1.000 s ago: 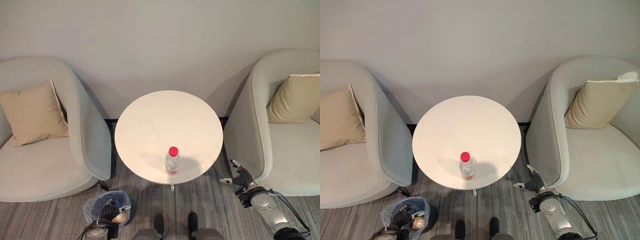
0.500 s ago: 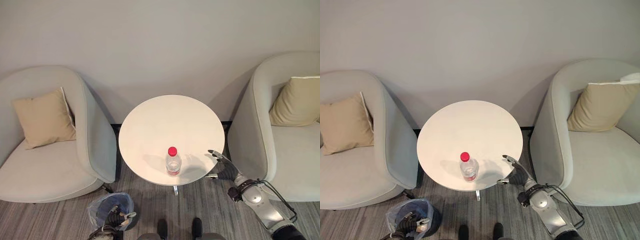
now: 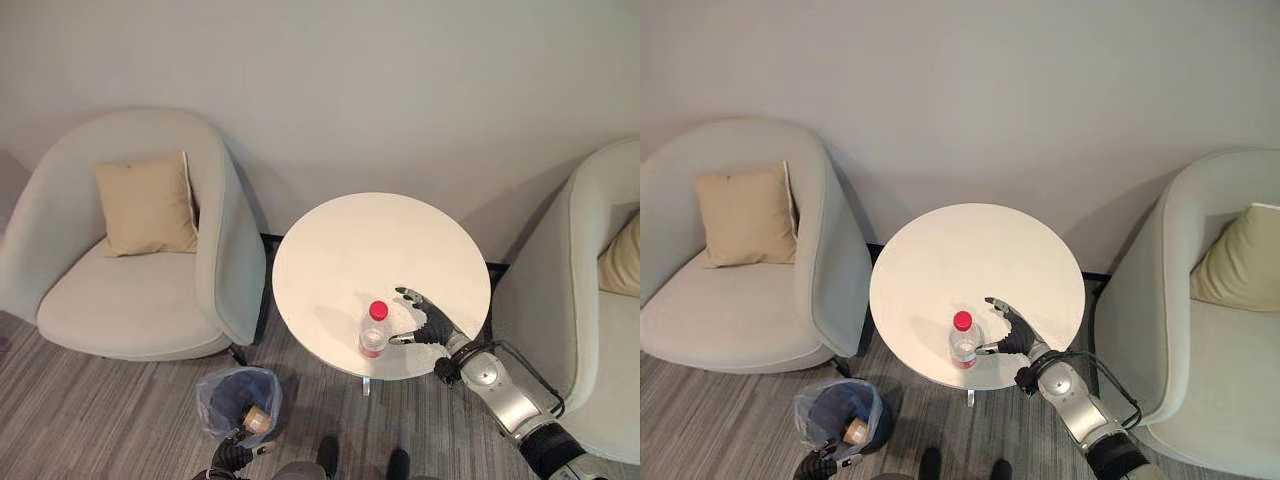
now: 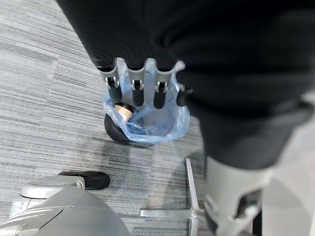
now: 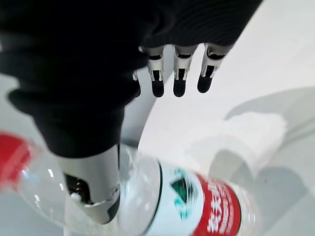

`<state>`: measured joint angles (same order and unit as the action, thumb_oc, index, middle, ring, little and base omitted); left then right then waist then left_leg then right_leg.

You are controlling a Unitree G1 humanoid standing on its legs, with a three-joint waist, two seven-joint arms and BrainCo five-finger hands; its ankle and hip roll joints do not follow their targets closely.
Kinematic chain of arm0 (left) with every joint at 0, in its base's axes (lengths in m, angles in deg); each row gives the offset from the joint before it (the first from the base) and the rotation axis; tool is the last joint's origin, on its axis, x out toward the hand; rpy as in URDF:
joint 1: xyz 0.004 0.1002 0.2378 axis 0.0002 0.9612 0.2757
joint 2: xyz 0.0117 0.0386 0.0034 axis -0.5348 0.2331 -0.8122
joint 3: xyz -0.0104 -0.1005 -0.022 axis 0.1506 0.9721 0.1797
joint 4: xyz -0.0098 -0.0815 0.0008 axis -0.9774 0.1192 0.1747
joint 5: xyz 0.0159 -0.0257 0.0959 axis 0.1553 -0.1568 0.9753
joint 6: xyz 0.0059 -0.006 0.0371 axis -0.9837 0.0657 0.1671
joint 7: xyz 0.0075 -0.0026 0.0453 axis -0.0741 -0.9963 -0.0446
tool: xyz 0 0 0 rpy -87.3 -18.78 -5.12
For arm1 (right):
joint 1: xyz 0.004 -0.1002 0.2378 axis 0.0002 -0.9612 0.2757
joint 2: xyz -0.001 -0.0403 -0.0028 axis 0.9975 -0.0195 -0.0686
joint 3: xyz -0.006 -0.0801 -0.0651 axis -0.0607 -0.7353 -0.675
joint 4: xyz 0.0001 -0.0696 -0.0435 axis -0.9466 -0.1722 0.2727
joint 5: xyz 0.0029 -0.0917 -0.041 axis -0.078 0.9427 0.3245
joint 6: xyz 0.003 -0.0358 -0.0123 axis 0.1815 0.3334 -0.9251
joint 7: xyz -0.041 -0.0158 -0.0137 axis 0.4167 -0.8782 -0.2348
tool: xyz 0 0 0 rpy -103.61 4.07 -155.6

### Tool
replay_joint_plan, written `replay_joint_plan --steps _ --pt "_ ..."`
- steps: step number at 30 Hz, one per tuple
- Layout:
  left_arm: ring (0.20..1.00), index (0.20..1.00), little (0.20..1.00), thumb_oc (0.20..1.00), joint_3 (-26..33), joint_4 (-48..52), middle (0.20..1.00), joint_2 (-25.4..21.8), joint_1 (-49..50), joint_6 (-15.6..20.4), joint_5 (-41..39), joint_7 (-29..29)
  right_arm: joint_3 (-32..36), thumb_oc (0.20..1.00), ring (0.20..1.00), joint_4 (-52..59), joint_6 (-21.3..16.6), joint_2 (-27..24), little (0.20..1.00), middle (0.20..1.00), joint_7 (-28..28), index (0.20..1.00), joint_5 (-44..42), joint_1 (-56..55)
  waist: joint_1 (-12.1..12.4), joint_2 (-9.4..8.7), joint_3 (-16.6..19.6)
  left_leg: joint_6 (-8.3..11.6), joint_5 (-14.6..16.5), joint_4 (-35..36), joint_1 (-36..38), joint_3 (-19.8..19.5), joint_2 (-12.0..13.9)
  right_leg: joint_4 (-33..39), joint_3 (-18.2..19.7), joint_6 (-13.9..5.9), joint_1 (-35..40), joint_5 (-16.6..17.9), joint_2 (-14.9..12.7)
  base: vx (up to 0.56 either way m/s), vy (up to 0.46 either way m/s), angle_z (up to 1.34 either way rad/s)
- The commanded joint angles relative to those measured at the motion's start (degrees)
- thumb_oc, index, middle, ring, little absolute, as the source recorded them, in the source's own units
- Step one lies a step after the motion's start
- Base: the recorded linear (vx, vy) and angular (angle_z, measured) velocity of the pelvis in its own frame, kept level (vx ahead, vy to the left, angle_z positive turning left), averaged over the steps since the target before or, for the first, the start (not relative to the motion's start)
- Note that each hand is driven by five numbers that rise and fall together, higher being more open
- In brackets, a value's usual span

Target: Gather garbage on tea table into small bin, then transfer packed bag to large trash can.

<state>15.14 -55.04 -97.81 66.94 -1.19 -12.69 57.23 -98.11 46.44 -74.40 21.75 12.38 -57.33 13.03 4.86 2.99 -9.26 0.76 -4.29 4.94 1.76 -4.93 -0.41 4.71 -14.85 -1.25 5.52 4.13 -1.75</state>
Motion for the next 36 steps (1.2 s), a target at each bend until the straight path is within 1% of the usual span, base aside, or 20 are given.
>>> replay_joint_plan --steps 1,7,8,9,12,15,19,21,25,26,27,28,29,30,31,32,33,34,35,36 --pt "1.0 1.0 1.0 1.0 -1.9 -1.0 1.0 -2.7 -3.7 1.4 1.3 0.2 -2.8 1.0 1.0 0.4 -1.8 1.2 1.0 1.0 -2.6 1.0 0.4 5.8 1.6 -2.39 -0.8 2.94 2.2 -0.6 -1.4 3.1 0.8 -0.9 0.9 -3.93 1.1 -9.4 -2.4 0.0 0.031 0.28" --pt "1.0 1.0 1.0 1.0 -2.9 -0.1 1.0 -3.0 -4.0 1.3 0.6 -0.3 -5.7 1.0 1.0 -4.5 -0.9 4.4 1.0 1.0 -3.7 1.0 0.7 9.6 4.0 -2.09 -1.9 3.0 1.8 -1.0 -2.9 0.9 0.2 -1.3 -0.9 -3.7 0.7 -9.6 -2.8 0.0 0.023 0.23" --pt "1.0 1.0 1.0 1.0 -2.9 -0.2 1.0 -3.1 -4.1 1.3 0.6 -0.4 -5.8 0.426 0.426 -4.7 -0.9 4.7 0.426 0.426 -4.0 0.426 0.8 10.0 4.2 -2.09 -1.9 3.02 1.8 -1.0 -2.9 0.6 0.1 -1.3 -1.1 -3.69 0.7 -9.6 -2.8 0.01 0.014 0.24" --pt "1.0 1.0 1.0 1.0 -2.9 -0.4 1.0 -3.1 -4.2 1.2 0.5 -0.5 -5.9 0.2 0.2 -4.8 -0.9 4.8 0.2 0.2 -4.2 0.2 0.8 10.4 4.3 -2.12 -1.9 3.0 1.9 -1.1 -2.9 0.5 0.1 -1.4 -1.2 -3.69 0.8 -9.7 -2.8 0.01 0.014 0.26" --pt "1.0 1.0 1.0 1.0 -2.8 -0.3 1.0 -3.2 -4.3 1.2 0.4 -0.7 -5.3 0.2 0.2 -3.8 -1.0 4.7 0.2 0.2 -5.0 0.2 0.5 10.8 4.4 -2.16 -1.5 3.0 2.0 -1.1 -2.7 0.3 -0.1 -1.5 -1.6 -3.72 1.1 -9.8 -3.0 0.01 0.006 0.13" --pt "1.0 1.0 1.0 1.0 -2.3 0.0 1.0 -3.2 -4.1 1.0 0.4 -0.8 -3.5 0.2 0.2 -0.1 -1.3 3.7 0.2 0.2 -5.2 0.2 -0.1 9.7 3.9 -2.38 -0.9 3.07 2.2 -1.0 -2.4 0.4 -0.1 -1.5 -1.7 -3.73 1.6 -10.0 -3.1 0.01 -0.011 0.11" --pt "1.0 1.0 1.0 1.0 -1.0 0.2 1.0 -3.0 -3.8 0.7 0.5 -0.8 1.5 0.2 0.2 9.4 -2.6 0.6 0.2 0.2 -4.6 0.2 -1.3 4.3 2.3 -2.33 -0.2 3.28 2.4 -1.1 -1.7 1.1 0.2 -2.2 -1.6 -3.57 1.9 -10.4 -3.1 -0.01 -0.021 0.05" --pt "1.0 1.0 1.0 1.0 -0.5 0.3 1.0 -2.5 -3.4 0.4 0.6 -0.5 4.6 0.2 0.2 14.1 -3.5 -0.2 0.2 0.2 -3.6 0.2 -3.1 -0.5 1.0 -2.18 0.3 3.47 2.5 -1.4 -1.3 1.3 0.5 -2.5 -1.4 -3.36 2.2 -10.8 -2.9 -0.03 -0.056 -0.01" --pt "1.0 1.0 1.0 1.0 -0.1 0.5 1.0 -1.7 -3.1 0.2 0.1 -0.4 7.7 0.2 0.2 18.1 -4.5 -0.6 0.2 0.2 -2.0 0.2 -5.4 -6.1 -0.3 -1.73 0.4 3.94 2.3 -2.5 -1.5 1.7 1.0 -2.8 -0.6 -2.8 2.4 -11.5 -2.3 -0.04 -0.053 -0.09" --pt "1.0 1.0 1.0 1.0 -0.1 0.5 1.0 -1.7 -3.1 0.2 0.1 -0.4 7.7 0.2 0.2 18.2 -4.5 -0.6 0.2 0.2 -2.0 0.2 -5.4 -6.2 -0.3 -1.71 0.4 3.95 2.3 -2.5 -1.5 1.7 1.0 -2.8 -0.6 -2.79 2.4 -11.5 -2.2 -0.11 -0.091 -0.23" --pt "1.0 1.0 1.0 1.0 -0.3 0.9 1.0 -1.4 -3.1 0.2 -0.3 -0.3 8.8 0.2 0.2 19.3 -5.2 -0.9 0.2 0.2 -2.1 0.2 -6.3 -7.6 -0.7 -1.28 -0.4 4.5 1.7 -4.1 -3.1 1.6 1.1 -2.8 -0.3 -2.23 2.1 -11.8 -1.8 -0.08 -0.05 -0.23" --pt "1.0 1.0 1.0 1.0 -0.3 0.9 1.0 -1.4 -3.2 0.2 -0.3 -0.3 8.8 0.2 0.2 19.3 -5.2 -0.9 0.2 0.2 -2.1 0.2 -6.3 -7.6 -0.7 -1.27 -0.4 4.5 1.7 -4.2 -3.2 1.5 1.1 -2.8 -0.4 -2.22 2.1 -11.8 -1.8 -0.13 -0.061 0.05" --pt "1.0 1.0 1.0 1.0 -0.7 1.0 1.0 -1.3 -3.3 0.3 -0.2 -0.1 9.1 0.2 0.2 19.2 -5.3 -0.8 0.2 0.2 -2.4 0.2 -6.5 -7.5 -0.7 -0.99 -0.8 4.93 1.1 -4.6 -4.2 1.3 0.9 -2.7 -0.7 -2.07 2.0 -11.8 -1.8 -0.13 -0.015 0.09" --pt "1.0 1.0 1.0 1.0 -1.7 1.1 1.0 -1.0 -3.8 0.6 0.0 0.3 9.7 0.2 0.2 18.4 -5.5 -0.9 0.2 0.2 -3.5 0.2 -5.9 -7.4 -0.7 -0.59 -1.5 5.42 0.4 -5.4 -6.3 1.2 0.4 -2.2 -2.0 -2.06 1.8 -11.5 -2.0 -0.19 -0.003 0.17" --pt "1.0 1.0 1.0 1.0 -2.3 1.3 1.0 -0.9 -4.0 0.7 0.2 0.4 9.9 0.2 0.2 18.3 -5.5 -1.2 0.2 0.2 -4.1 0.2 -5.4 -7.3 -0.6 -0.51 -2.1 5.4 0.2 -6.4 -7.6 2.0 0.2 -2.2 -2.8 -2.12 1.6 -11.3 -2.5 -0.14 0.009 0.32" --pt "1.0 1.0 1.0 1.0 -2.3 1.2 1.0 -0.9 -4.1 0.7 0.2 0.3 9.9 0.2 0.2 18.2 -5.6 -1.2 0.2 0.2 -4.1 0.2 -5.4 -7.3 -0.8 -0.5 -2.0 5.39 0.3 -6.7 -7.9 1.9 0.2 -2.3 -2.9 -2.14 1.5 -11.3 -2.5 -0.14 0.031 0.63" --pt "1.0 1.0 1.0 1.0 -2.7 1.4 1.0 -0.8 -4.5 0.8 0.5 0.3 10.1 0.2 0.2 18.1 -5.5 -1.4 0.2 0.2 -4.8 0.2 -5.0 -6.9 -1.1 -0.71 -2.5 4.89 0.6 -7.8 -8.9 4.3 0.5 -2.4 -3.9 -2.24 1.0 -10.9 -3.2 -0.14 0.061 0.75" --pt "1.0 1.0 1.0 1.0 -3.0 3.1 1.0 -0.8 -4.4 0.9 0.8 0.4 10.3 0.2 0.2 17.9 -5.2 -1.5 0.2 0.2 -5.4 0.2 -4.6 -6.3 -1.5 -0.9 -2.7 3.83 1.6 -8.9 -8.9 7.7 1.5 -2.4 -5.1 -2.44 0.3 -10.3 -4.1 -0.14 0.061 0.69" --pt "1.0 1.0 1.0 1.0 -3.0 3.1 1.0 -0.8 -4.3 0.9 0.8 0.4 10.3 0.2 0.2 17.9 -5.2 -1.5 0.2 0.2 -5.4 0.2 -4.6 -6.3 -1.5 -0.88 -2.6 3.82 1.6 -9.0 -9.1 7.7 1.5 -2.4 -5.1 -2.44 0.2 -10.3 -4.1 -0.1 0.089 0.63" --pt "1.0 1.0 1.0 1.0 -3.0 3.0 1.0 -0.9 -4.9 1.0 1.2 0.1 10.6 0.2 0.2 17.6 -5.2 -1.8 0.2 0.2 -6.4 0.2 -3.8 -5.4 -2.1 -1.21 -2.7 3.54 3.3 -10.1 -8.4 10.3 2.3 -2.5 -6.2 -2.74 0.1 -9.9 -5.1 -0.04 0.051 0.7"
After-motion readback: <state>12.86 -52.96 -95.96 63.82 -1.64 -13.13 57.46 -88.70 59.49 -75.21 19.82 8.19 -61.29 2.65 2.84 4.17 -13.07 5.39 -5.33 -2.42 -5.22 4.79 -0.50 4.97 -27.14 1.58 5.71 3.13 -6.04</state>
